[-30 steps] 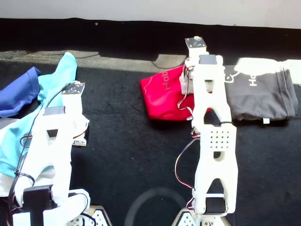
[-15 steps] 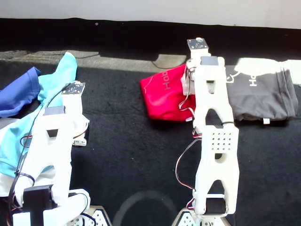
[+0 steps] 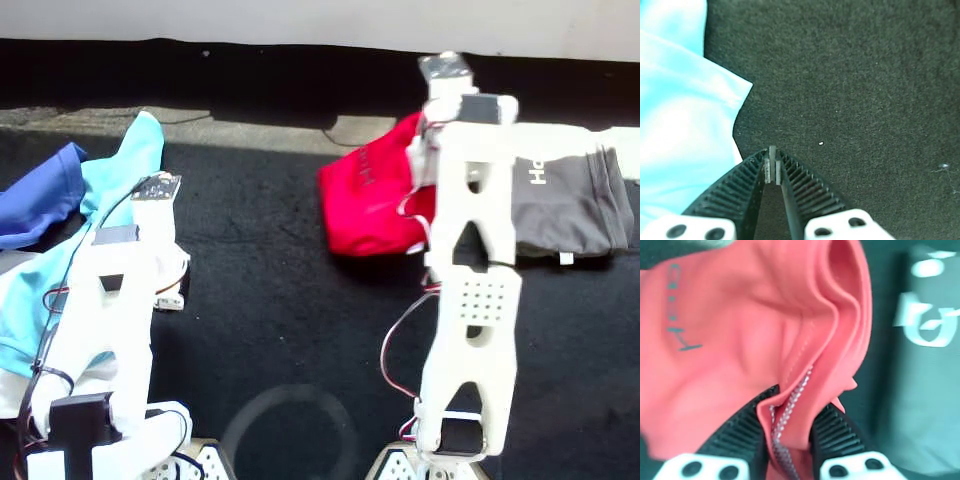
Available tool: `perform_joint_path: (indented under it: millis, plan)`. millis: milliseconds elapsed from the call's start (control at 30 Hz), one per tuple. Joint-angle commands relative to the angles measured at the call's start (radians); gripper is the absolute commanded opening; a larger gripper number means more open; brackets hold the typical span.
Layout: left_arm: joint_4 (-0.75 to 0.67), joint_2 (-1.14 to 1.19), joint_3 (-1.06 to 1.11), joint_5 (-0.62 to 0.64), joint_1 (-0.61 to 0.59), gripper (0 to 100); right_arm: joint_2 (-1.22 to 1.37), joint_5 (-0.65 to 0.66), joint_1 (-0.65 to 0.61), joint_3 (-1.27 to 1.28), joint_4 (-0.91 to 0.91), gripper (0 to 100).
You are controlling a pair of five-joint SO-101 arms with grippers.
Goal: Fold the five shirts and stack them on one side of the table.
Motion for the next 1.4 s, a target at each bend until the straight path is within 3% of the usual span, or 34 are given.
perform_joint_path:
  millis: [0,433,767,1000,1133,1233,1367]
  plan:
    - [-0.011,-0.041,-0.004,-0.005,-0.008,1,-0.128,0.08,0.084,-0.05,0.015,0.7]
    - [-0.008,-0.041,-0.004,-0.005,-0.008,1,-0.259,0.362,0.308,-0.05,0.008,0.7]
    - [-0.005,-0.042,-0.004,-0.003,-0.008,1,-0.096,0.554,0.43,0.044,-0.243,0.7]
    - [-0.003,-0.044,-0.002,-0.003,-0.01,1,0.042,0.557,0.498,0.047,-0.472,2.2]
    - [-0.006,-0.048,0.025,-0.003,-0.01,1,0.068,0.545,0.526,0.05,-0.512,15.1]
    - [-0.011,-0.048,0.039,-0.003,-0.01,1,0.079,0.471,0.536,0.047,-0.513,22.4]
    - [-0.009,-0.05,0.033,-0.005,-0.01,1,0.079,0.308,0.541,0.019,-0.513,23.4]
